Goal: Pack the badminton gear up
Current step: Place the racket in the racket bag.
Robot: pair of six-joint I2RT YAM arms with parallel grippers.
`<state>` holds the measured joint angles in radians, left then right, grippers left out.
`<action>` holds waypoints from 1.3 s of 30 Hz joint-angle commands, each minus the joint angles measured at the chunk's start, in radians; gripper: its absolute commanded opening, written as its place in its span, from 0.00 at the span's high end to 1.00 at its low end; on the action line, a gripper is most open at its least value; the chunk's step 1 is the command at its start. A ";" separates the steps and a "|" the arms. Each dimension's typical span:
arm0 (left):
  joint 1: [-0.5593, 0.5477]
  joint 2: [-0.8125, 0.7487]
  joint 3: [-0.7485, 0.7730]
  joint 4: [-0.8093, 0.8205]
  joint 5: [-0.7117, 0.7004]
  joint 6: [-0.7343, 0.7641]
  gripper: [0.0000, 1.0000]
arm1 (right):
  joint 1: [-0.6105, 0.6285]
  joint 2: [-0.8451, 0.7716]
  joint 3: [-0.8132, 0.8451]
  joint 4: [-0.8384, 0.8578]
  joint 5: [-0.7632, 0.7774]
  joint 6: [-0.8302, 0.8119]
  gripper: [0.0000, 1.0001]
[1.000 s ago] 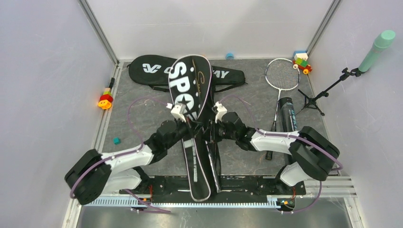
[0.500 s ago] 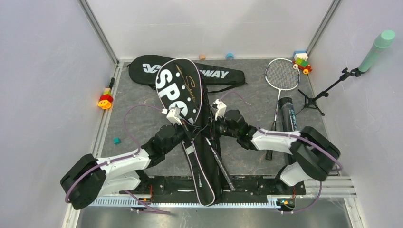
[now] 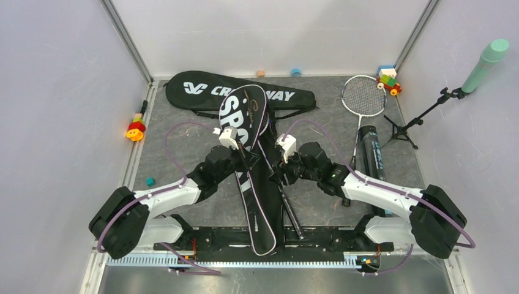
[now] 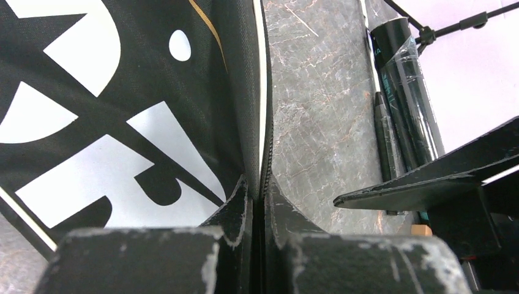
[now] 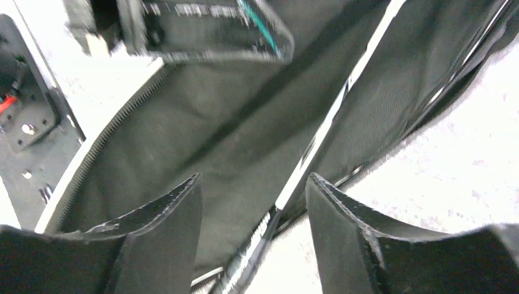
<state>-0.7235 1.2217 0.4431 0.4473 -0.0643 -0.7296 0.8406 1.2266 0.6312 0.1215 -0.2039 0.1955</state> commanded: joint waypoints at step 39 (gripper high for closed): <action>0.090 0.016 0.064 0.028 0.431 0.092 0.98 | -0.193 0.653 -0.044 1.572 -0.580 1.026 1.00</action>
<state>-0.6285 1.2800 0.4557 0.4477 0.2577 -0.6453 0.6552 1.8469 0.5453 0.9924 -0.6632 0.8673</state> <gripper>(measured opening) 0.069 0.028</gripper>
